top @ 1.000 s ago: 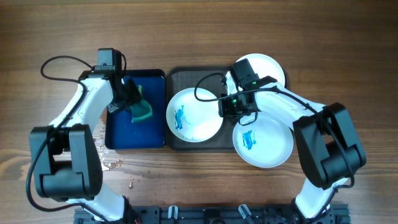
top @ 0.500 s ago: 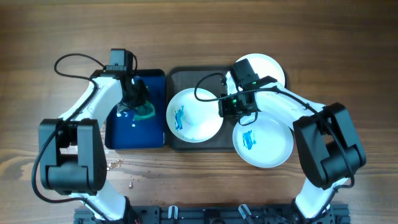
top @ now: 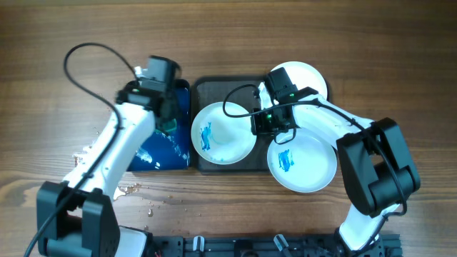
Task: Clean dirty plates on tray and stack at the side
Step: 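Lift the sponge out of the blue tray with the left gripper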
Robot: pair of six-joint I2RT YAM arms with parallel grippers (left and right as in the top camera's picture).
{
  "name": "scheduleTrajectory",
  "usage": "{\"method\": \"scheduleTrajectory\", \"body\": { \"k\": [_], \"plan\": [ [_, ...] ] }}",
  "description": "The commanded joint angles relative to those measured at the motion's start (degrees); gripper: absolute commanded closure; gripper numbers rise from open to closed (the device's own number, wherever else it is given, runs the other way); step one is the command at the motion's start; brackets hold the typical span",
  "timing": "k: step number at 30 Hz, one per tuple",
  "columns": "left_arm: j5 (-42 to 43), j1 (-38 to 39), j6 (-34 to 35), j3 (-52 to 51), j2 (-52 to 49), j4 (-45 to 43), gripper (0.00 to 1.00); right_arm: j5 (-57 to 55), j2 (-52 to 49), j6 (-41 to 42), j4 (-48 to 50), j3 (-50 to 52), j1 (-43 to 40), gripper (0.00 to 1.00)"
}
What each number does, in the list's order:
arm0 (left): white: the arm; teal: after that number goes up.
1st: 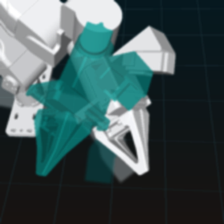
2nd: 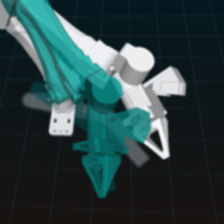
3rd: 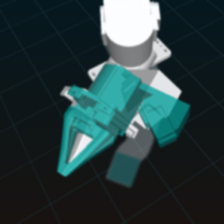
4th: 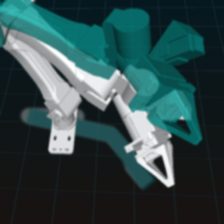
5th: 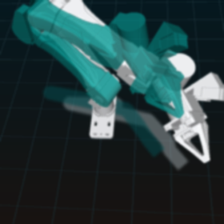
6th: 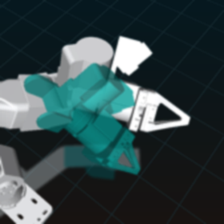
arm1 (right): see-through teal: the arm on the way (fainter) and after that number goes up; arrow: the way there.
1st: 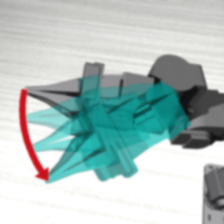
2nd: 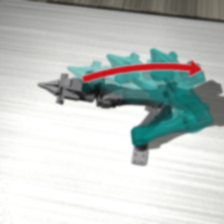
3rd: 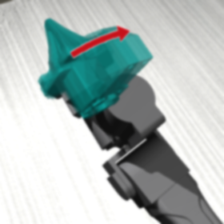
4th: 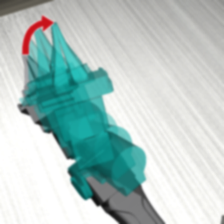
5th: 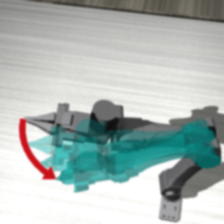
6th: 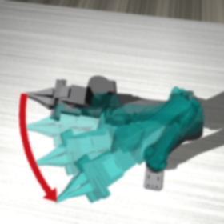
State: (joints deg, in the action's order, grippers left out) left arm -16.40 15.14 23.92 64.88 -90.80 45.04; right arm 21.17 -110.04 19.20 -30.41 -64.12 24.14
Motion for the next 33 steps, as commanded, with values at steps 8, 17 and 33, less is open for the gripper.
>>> {"method": "scheduleTrajectory", "body": {
  "k": [8,17,33],
  "plan": [
    [-30.3,7.3,9.7,0.2,0.8,3.6,0.96,-2.1,-0.9,-1.2,-0.7,0.3,0.4,0.96],
    [6.9,2.4,3.5,0.2,-0.3,2.8,0.96,-2.1,-0.9,-1.2,-0.8,0.3,0.4,0.96],
    [30.4,-1.6,0.0,0.2,-2.1,-0.5,0.96,-2.1,-0.9,-1.2,-1.7,0.3,0.4,0.96]
  ]
}}
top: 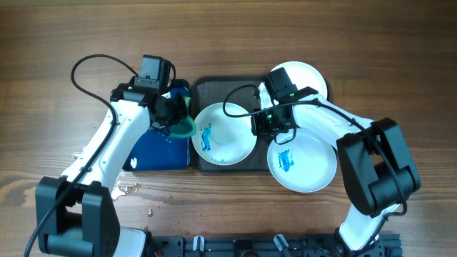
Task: Clean dirty plates on tray and stack at the side
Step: 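Lift the sponge out of the blue tray with the left gripper, then scrub the blue stain on the held plate with the left-gripper sponge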
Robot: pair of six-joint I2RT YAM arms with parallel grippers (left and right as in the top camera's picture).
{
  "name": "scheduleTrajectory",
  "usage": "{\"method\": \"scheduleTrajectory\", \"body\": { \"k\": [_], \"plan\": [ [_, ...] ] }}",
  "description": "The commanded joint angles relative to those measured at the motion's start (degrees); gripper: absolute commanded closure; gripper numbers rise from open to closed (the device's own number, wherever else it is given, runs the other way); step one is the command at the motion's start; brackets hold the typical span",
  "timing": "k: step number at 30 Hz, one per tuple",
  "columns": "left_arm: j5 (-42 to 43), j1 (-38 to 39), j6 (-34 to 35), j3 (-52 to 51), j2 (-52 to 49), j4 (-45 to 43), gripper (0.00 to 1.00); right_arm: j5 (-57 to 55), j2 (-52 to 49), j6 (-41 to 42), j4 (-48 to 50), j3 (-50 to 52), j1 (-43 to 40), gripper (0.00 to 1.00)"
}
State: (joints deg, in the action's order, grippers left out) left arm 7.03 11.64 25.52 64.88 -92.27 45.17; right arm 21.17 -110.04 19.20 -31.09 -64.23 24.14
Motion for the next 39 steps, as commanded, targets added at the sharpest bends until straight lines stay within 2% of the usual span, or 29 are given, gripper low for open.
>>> {"method": "scheduleTrajectory", "body": {
  "k": [1,9,12,14,20,22,25,28,30,32,33,34,36,39],
  "plan": [
    [8.1,3.1,-1.7,0.2,-1.2,-1.1,0.96,-2.1,-0.9,-1.2,-1.0,0.4,0.4,0.96],
    [12.0,16.7,-0.7,0.2,-17.0,-11.6,0.96,-2.1,-0.9,-1.2,-1.1,0.4,0.4,0.96],
    [11.8,18.3,0.7,0.2,-22.5,-13.9,0.96,-2.1,-0.9,-1.2,-1.1,0.4,0.4,0.96],
    [6.4,17.3,4.3,0.2,-24.5,-12.6,0.96,-2.1,-0.9,-1.2,-1.1,0.4,0.4,0.96],
    [-23.7,15.1,14.0,0.2,-24.5,-0.7,0.96,-2.1,-0.9,-1.1,-1.1,0.4,0.4,0.96],
    [-27.3,15.1,16.0,0.2,-24.5,1.5,0.96,-2.1,-0.9,-1.0,-1.1,0.4,0.4,0.96],
    [-35.1,15.1,23.5,0.2,-24.5,7.9,0.96,-2.1,-0.9,-1.0,-1.2,0.4,0.4,0.96],
    [-37.8,15.1,26.0,0.2,-24.5,11.7,0.96,-2.1,-0.9,-1.0,-1.2,0.4,0.4,0.96],
    [-37.7,15.1,25.9,0.2,-24.5,12.8,0.96,-2.1,-0.9,-1.0,-1.2,0.4,0.4,0.96],
    [-33.6,15.5,20.9,0.2,-24.5,11.7,0.96,-2.1,-0.9,-1.0,-1.4,0.4,0.4,0.96],
    [-28.5,16.2,15.3,0.2,-24.5,9.4,0.96,-2.1,-0.9,-1.0,-1.4,0.4,0.4,0.96],
    [-20.0,17.9,7.5,0.2,-24.5,4.9,0.96,-2.1,-0.9,-1.0,-1.4,0.4,0.4,0.96],
    [-8.7,21.2,0.7,0.2,-24.5,-2.2,0.96,-2.1,-0.9,-1.0,-1.6,0.4,0.4,0.96],
    [0.4,25.2,-1.7,0.2,-24.5,-10.0,0.96,-2.1,-0.9,-1.2,-1.9,0.4,0.4,0.96]
  ]
}}
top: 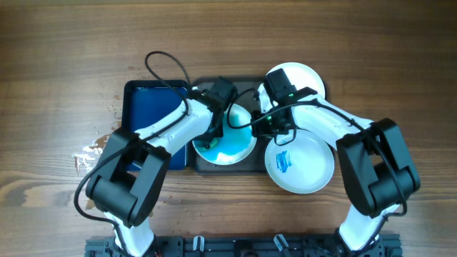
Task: Clean dirty plates on tray and stack at the side
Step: 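Scrub the blue stain on the held plate with the left-gripper sponge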
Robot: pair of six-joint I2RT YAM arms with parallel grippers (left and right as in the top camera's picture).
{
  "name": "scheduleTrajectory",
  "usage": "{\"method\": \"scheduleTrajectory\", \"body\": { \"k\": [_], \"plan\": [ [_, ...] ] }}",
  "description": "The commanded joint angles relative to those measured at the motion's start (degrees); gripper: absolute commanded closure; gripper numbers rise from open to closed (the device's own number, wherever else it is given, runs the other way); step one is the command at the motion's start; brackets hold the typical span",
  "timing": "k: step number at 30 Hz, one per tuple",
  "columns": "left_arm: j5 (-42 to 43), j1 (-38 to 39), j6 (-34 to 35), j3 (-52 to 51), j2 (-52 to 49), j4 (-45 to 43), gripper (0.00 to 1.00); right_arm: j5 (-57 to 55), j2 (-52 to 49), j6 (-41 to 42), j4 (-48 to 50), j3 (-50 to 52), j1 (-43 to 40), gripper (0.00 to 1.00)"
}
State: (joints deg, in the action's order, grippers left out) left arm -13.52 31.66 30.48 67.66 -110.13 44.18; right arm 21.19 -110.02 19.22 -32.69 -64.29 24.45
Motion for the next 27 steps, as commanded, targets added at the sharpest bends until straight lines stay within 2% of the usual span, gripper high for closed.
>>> {"method": "scheduleTrajectory", "body": {
  "k": [1,3,6,11,12,14,15,17,20,21,27],
  "plan": [
    [23.4,5.9,-7.6,-2.6,-6.7,-10.6,0.96,-2.2,-1.0,-1.2,-0.3,0.5,0.1,0.96],
    [28.2,7.3,-9.2,-2.6,-6.7,-13.8,0.96,-2.3,-1.0,-1.1,-0.3,0.5,0.1,0.96],
    [29.4,8.4,-11.0,-2.0,-6.7,-14.6,0.96,-2.6,-1.0,-1.1,-0.2,0.5,0.1,0.96],
    [43.9,8.4,-21.2,0.3,-6.6,-15.3,0.96,-3.4,-1.0,-1.1,-0.4,0.5,0.1,0.96],
    [45.9,8.4,-21.0,0.7,-6.6,-16.4,0.96,-3.4,-1.0,-1.1,-0.4,0.5,0.1,0.96],
    [44.4,8.3,-19.1,0.7,-6.6,-16.8,0.96,-3.4,-1.0,-1.1,-0.4,0.5,0.1,0.95],
    [42.6,8.2,-17.8,0.7,-6.6,-16.5,0.96,-3.4,-1.0,-1.1,-0.5,0.5,0.1,0.96],
    [31.3,7.3,-11.1,0.7,-6.6,-14.1,0.96,-3.4,-1.0,-1.2,-0.6,0.5,0.1,0.96],
    [9.0,6.0,3.9,0.7,-6.6,-7.0,0.96,-3.4,-1.0,-1.2,-0.6,0.5,0.1,0.96],
    [3.3,5.6,6.4,0.7,-6.6,-5.0,0.96,-3.4,-1.0,-1.2,-0.6,0.5,0.1,0.96],
    [-13.6,4.8,14.4,0.7,-6.6,1.3,0.96,-3.4,-1.0,-1.2,-0.6,0.5,0.1,0.96]
  ]
}}
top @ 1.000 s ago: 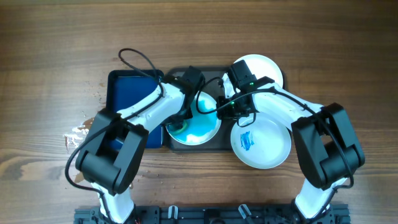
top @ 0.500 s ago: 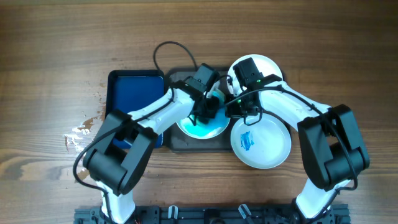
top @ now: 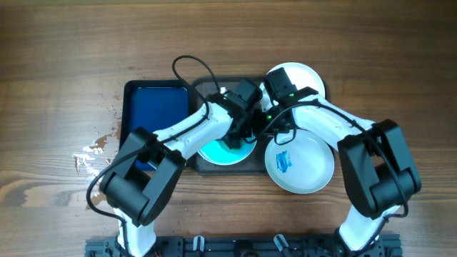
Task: Clean dirty plates on tray and stack at the side
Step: 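Scrub the blue stain on the held plate with the left-gripper sponge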
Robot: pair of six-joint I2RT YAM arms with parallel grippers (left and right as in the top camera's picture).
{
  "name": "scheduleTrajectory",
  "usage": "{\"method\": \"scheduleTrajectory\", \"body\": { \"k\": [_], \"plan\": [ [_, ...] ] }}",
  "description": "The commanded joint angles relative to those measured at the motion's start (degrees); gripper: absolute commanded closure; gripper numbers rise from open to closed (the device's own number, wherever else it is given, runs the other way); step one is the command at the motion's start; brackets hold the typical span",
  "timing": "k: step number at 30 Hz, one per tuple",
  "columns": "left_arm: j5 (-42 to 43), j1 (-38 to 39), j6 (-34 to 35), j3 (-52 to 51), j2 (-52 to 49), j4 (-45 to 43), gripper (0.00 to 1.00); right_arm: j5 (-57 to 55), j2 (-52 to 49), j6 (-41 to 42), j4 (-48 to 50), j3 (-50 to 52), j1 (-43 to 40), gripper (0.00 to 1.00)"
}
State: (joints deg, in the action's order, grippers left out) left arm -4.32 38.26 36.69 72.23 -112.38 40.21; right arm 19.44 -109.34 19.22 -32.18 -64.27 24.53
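A white plate (top: 214, 152) lies on the dark tray (top: 207, 89), its face smeared teal. My left gripper (top: 239, 135) is over the plate's right part, shut on a teal sponge (top: 233, 145) that presses on the plate. My right gripper (top: 273, 127) sits at the plate's right rim and looks shut on it. A second white plate (top: 303, 163) with a blue stain lies partly off the tray's right side. A clean white plate (top: 303, 77) rests on the table at the back right.
A blue water basin (top: 153, 114) stands left of the tray. Water drops (top: 93, 151) lie on the wood left of the basin. The left arm's cable (top: 187, 66) loops over the tray's back edge.
My left gripper with the sponge has moved from the plate's upper left to its right part, close to the right gripper. The right gripper and the other plates have stayed put.
My left gripper was down in the blue basin while my right gripper held the tray plate's rim. Then the left gripper was up at the basin's edge with the teal sponge. Then the sponge was on the stained plate, and now it is farther right on it.
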Motion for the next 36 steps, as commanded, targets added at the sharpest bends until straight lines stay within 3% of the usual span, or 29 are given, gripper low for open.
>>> {"method": "scheduleTrajectory", "body": {
  "k": [1,4,10,13,21,29,32,36],
  "plan": [
    [-25.0,-1.8,9.8,-3.8,-4.3,6.5,0.96,-1.7,-1.7,-1.2,-1.1,0.5,0.0,0.96],
    [-31.1,-1.8,14.6,-3.8,-4.3,10.6,0.96,-1.7,-1.7,-1.2,-1.1,0.5,0.0,0.96],
    [-31.3,-1.7,17.5,-3.8,-4.3,13.0,0.96,-1.7,-1.7,-1.3,-1.1,0.5,0.0,0.96],
    [-31.4,-1.7,8.1,-3.8,-4.3,9.6,0.96,-1.7,-1.7,-1.3,-1.1,0.5,0.0,0.96],
    [-28.5,2.2,-20.2,-3.8,-1.2,-9.4,0.96,-1.7,-1.7,-1.3,-1.7,0.5,0.0,0.96],
    [-26.6,3.5,-33.6,-3.8,-1.1,-19.7,0.96,-1.7,-1.7,-2.6,-1.9,0.5,0.0,0.96],
    [-26.6,3.5,-32.5,-3.8,-1.0,-19.6,0.96,-1.7,-1.7,-2.7,-1.9,0.5,0.0,0.96],
    [-27.2,3.0,-21.5,-3.8,-1.0,-14.6,0.96,-1.7,-1.7,-2.7,-2.0,0.5,0.0,0.96]
  ]
}}
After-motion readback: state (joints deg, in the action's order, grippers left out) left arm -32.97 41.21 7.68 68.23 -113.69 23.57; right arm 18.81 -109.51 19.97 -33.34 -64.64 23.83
